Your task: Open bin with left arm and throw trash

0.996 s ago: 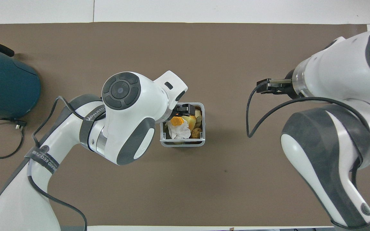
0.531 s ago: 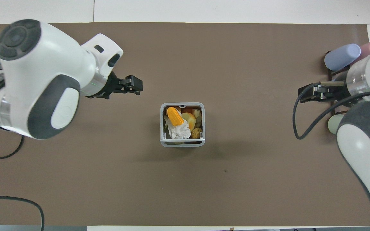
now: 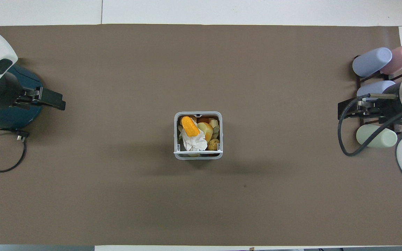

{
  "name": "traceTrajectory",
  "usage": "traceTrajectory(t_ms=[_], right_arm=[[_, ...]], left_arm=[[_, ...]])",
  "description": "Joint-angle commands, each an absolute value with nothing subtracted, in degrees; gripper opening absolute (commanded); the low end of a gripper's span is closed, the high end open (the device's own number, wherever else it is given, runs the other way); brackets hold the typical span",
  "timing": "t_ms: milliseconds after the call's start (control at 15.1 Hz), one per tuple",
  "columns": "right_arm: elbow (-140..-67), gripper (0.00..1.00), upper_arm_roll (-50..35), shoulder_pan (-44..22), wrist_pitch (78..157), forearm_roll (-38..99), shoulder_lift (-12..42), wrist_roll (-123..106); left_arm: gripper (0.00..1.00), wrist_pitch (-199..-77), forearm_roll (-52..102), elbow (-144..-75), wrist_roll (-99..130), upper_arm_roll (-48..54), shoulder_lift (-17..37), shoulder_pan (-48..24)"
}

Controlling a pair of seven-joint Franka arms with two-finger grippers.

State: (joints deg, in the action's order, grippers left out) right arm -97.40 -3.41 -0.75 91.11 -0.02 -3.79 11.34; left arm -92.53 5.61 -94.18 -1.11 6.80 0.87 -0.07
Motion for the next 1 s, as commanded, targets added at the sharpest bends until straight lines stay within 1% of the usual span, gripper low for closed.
traceTrajectory(t_ms=[0,199,465,664,930], right_arm=[[-98.0,1.0,-2.55,-0.88,90.53,0.97,-4.48,9.15],[-97.91,1.0,-0.53,-0.88,89.65,0.88,-4.57,5.9],[-97.91,1.0,-0.18,-0.79,89.56,0.09,-4.57,5.63],[-97.47,1.0,-0.09,-0.88,89.47,-0.35,-4.57,5.54],[-96.33,1.0,-0.18,-0.79,87.46,-0.88,-4.48,5.54]], left_arm=[[1.0,-92.55,2.99,-98.0,-0.88,7.47,-2.11,-0.44],[1.0,-89.58,-0.16,-96.33,2.37,7.21,-1.67,-1.31],[1.0,-83.33,-0.35,-91.24,2.11,6.59,-1.14,-2.28],[1.0,-86.3,0.43,-93.68,2.37,6.68,-1.84,-1.85],[1.0,-86.57,1.49,-93.43,2.55,6.68,-1.76,-1.67]])
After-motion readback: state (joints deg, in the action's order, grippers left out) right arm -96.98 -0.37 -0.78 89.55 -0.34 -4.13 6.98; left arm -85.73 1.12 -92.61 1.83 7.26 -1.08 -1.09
